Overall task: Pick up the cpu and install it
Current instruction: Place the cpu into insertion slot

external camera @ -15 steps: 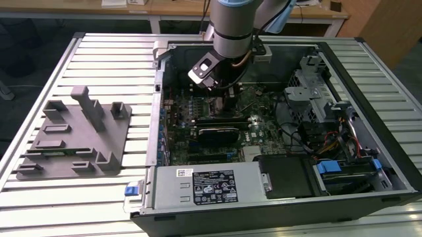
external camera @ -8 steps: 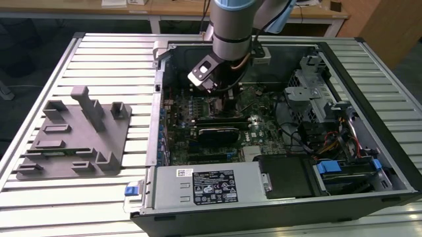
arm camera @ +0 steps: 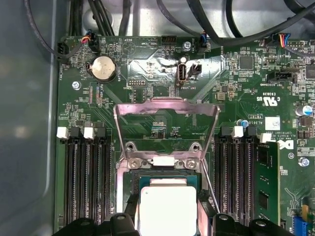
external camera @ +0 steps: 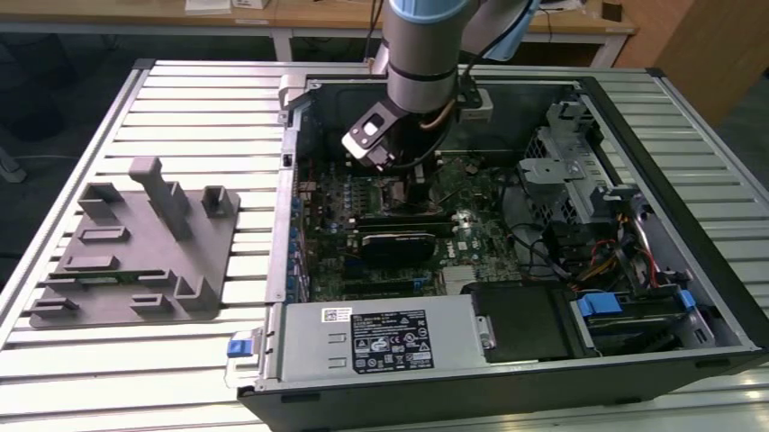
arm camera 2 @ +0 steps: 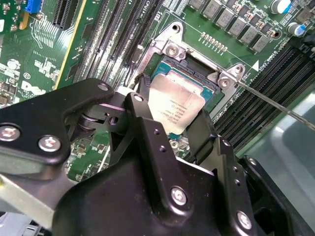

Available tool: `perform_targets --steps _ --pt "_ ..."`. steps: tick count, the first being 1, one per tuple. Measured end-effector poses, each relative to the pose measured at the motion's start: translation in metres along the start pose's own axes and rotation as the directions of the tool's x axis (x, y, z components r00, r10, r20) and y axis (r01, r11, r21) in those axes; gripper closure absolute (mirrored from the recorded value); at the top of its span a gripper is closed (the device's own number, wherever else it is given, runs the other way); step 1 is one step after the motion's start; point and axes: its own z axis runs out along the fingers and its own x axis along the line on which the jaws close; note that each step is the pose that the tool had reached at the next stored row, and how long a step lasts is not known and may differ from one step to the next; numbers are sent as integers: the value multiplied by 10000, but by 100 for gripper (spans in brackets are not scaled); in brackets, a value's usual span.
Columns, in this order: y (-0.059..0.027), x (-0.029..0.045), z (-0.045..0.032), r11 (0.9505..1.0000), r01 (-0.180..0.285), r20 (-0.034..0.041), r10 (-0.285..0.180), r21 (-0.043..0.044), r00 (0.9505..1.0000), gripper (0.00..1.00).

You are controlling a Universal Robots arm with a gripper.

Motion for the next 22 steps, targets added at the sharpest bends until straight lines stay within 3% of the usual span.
perform_targets --steps 22 --pt "-1 19 48 10000 -16 -10 16 0 10000 45"
